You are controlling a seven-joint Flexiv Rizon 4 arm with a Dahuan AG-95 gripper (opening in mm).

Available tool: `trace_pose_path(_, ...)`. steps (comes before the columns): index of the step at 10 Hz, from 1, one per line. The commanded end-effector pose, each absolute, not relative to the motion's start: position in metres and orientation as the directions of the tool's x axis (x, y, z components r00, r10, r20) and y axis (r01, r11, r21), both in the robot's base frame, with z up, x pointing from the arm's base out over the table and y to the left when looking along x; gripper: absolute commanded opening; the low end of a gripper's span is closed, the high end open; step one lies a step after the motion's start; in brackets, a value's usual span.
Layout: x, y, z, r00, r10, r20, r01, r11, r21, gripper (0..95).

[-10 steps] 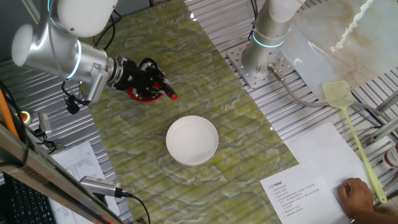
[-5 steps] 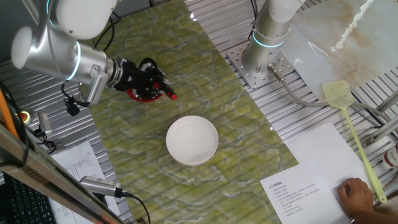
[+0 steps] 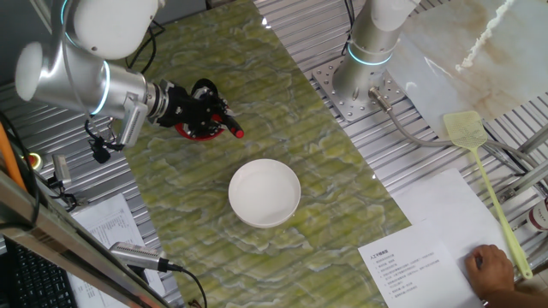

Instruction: Scoop water with a large spoon from one bowl to another

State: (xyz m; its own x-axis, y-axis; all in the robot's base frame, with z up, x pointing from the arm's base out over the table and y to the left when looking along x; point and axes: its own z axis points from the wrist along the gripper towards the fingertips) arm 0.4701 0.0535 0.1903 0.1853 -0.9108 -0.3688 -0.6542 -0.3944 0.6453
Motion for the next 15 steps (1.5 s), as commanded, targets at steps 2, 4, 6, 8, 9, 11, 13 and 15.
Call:
trace_pose_path(2,0.4714,0.0534,0.1909,0.184,-0.911,-0.368,-0.645,-0.395,0.655,0.0)
trace_pose_path(4,0.4714,0.0534,0.1909,0.184,-0.912,-0.366,-0.642,-0.394,0.658,0.0)
trace_pose_path(6,0.4713,0.0534,0.1909,0.184,-0.913,-0.365,-0.640,-0.393,0.660,0.0)
trace_pose_path(8,0.4710,0.0533,0.1907,0.184,-0.913,-0.364,-0.638,-0.392,0.663,0.0)
trace_pose_path(9,0.4709,0.0532,0.1906,0.184,-0.913,-0.364,-0.637,-0.393,0.664,0.0)
trace_pose_path(11,0.4704,0.0530,0.1904,0.186,-0.914,-0.362,-0.631,-0.393,0.669,0.0)
trace_pose_path(13,0.4686,0.0522,0.1893,0.187,-0.915,-0.358,-0.625,-0.392,0.675,0.0)
trace_pose_path(15,0.4681,0.0521,0.1891,0.187,-0.914,-0.360,-0.623,-0.394,0.676,0.0)
